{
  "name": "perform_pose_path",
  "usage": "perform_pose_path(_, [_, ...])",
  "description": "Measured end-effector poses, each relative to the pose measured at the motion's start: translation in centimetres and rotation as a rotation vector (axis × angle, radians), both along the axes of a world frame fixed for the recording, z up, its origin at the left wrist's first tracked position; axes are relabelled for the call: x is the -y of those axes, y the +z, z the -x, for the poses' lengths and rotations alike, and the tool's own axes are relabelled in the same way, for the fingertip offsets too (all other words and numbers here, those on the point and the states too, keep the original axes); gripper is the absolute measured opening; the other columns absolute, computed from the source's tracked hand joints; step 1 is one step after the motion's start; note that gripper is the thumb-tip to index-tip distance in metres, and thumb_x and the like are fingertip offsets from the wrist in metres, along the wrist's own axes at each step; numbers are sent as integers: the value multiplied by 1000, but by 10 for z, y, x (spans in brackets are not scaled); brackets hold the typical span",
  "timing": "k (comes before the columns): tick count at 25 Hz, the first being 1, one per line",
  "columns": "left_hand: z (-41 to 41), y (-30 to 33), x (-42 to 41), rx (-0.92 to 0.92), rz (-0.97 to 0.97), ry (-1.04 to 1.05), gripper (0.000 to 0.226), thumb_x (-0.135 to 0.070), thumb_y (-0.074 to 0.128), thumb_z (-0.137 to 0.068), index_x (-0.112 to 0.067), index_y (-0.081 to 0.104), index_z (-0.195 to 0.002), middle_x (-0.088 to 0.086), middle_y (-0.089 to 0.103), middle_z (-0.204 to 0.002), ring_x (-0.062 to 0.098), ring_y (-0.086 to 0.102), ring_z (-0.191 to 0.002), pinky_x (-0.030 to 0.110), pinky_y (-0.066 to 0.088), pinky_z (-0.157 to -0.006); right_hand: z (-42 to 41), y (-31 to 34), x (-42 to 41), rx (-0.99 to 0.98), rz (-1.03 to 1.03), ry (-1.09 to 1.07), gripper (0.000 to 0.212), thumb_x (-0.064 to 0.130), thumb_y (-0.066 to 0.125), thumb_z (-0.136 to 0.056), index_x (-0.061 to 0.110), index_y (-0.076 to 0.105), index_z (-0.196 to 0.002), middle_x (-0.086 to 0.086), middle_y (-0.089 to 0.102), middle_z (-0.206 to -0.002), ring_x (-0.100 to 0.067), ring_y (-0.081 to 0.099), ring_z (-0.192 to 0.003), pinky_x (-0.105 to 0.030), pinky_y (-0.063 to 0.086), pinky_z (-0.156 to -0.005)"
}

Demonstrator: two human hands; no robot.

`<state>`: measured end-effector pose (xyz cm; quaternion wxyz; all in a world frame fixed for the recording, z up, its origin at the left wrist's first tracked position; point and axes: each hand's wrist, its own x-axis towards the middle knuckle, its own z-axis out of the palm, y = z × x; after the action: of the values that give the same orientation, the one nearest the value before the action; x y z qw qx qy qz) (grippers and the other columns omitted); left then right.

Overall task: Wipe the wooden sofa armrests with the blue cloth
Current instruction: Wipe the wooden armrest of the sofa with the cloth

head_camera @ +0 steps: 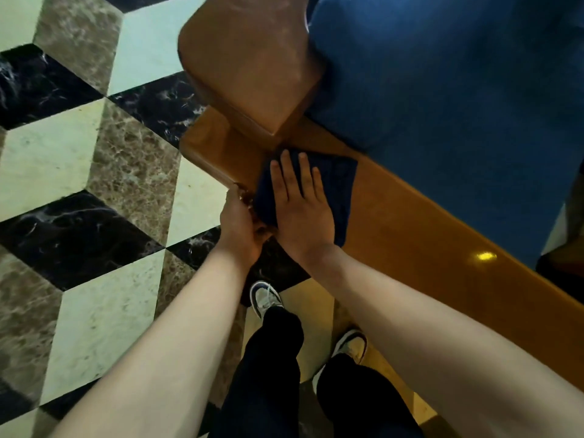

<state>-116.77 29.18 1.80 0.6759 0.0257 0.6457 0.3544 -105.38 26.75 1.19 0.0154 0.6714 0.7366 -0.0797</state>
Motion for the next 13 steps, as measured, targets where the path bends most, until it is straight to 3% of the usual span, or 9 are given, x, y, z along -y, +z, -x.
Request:
perform_pose_path(2, [-15, 2, 11, 36, -19, 7, 39, -53, 44, -100, -25, 68, -112, 3, 82, -100, 31, 72, -101, 53, 53, -100, -4, -1, 8, -13, -31, 51, 81, 28, 56, -99, 12, 9, -163, -11, 7, -172, -36, 2, -158, -50, 11, -128])
perform_pose_path(4, [-41, 4, 38, 163, -8, 22, 49, -57, 39, -101, -31, 59, -137, 5, 70, -134, 32, 64, -122, 53, 46, -111, -26, -2, 30, -26, -54, 118, 77, 23, 53, -100, 17, 9, -164, -5, 7, -173, -32, 3, -159, -48, 12, -129])
perform_pose_path(5, [-56, 5, 54, 218, 0, 33, 52, -58, 38, -102, -32, 55, -143, 6, 65, -141, 33, 60, -128, 53, 44, -113, -41, -2, 47, -22, -65, 125, 76, 22, 51, -101, 18, 9, -164, -3, 7, -173, -31, 3, -159, -47, 12, -129])
perform_pose_path(13, [-217, 13, 219, 317, 193, 33, 65, -59, 34, -101, -19, 52, -148, 17, 56, -149, 41, 53, -134, 55, 42, -113, -222, 1, 240, 117, 3, -62, 83, 24, 55, -99, 22, 3, -164, 0, 1, -173, -29, -2, -159, -48, 9, -130])
